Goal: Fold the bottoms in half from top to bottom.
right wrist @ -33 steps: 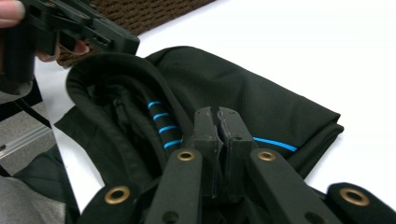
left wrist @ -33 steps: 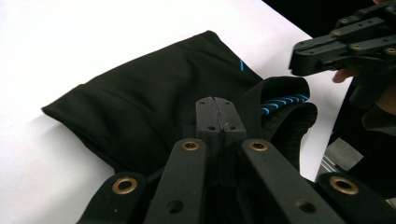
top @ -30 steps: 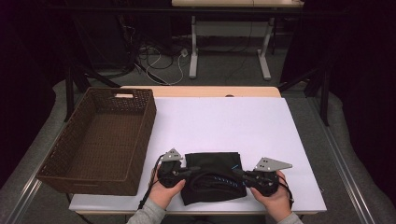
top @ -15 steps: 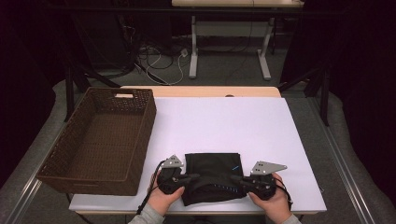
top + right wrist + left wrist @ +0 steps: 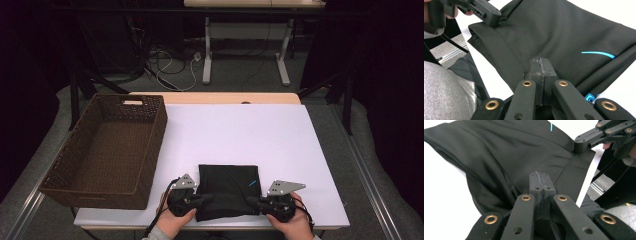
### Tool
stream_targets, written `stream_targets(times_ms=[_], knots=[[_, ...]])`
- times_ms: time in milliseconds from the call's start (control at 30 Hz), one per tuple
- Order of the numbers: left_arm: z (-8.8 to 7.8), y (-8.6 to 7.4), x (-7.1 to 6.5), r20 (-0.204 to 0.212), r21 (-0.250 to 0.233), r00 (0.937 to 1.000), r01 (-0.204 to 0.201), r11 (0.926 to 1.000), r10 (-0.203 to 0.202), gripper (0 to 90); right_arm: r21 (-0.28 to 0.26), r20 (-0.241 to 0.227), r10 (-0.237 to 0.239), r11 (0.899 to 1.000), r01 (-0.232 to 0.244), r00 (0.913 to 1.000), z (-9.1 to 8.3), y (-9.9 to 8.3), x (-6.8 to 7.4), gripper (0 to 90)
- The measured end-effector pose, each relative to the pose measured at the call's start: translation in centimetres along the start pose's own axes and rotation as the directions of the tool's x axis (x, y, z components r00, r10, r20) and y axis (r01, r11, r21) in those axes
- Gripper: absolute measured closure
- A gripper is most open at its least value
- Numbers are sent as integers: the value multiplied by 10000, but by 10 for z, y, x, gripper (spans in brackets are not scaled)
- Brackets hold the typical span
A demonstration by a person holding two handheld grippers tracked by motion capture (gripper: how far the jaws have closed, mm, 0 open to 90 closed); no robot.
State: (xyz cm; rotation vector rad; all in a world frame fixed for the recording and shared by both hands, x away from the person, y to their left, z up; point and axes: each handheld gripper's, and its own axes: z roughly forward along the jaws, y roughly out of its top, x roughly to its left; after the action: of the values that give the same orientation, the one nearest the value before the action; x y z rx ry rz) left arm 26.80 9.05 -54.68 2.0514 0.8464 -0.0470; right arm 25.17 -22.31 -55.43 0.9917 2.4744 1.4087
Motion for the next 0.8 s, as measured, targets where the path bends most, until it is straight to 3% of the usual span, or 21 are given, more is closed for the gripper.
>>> stream_targets(times_ms=[500, 800], knots=[[1, -8, -1, -33, 84, 9999, 100, 9999, -100, 900, 51, 126, 137, 9999, -137, 9998, 0, -1, -2, 888], [-2, -6, -2, 12, -221, 9990, 441, 9988, -441, 891, -434, 206, -58, 9990, 67, 9998, -1, 1, -2, 863]])
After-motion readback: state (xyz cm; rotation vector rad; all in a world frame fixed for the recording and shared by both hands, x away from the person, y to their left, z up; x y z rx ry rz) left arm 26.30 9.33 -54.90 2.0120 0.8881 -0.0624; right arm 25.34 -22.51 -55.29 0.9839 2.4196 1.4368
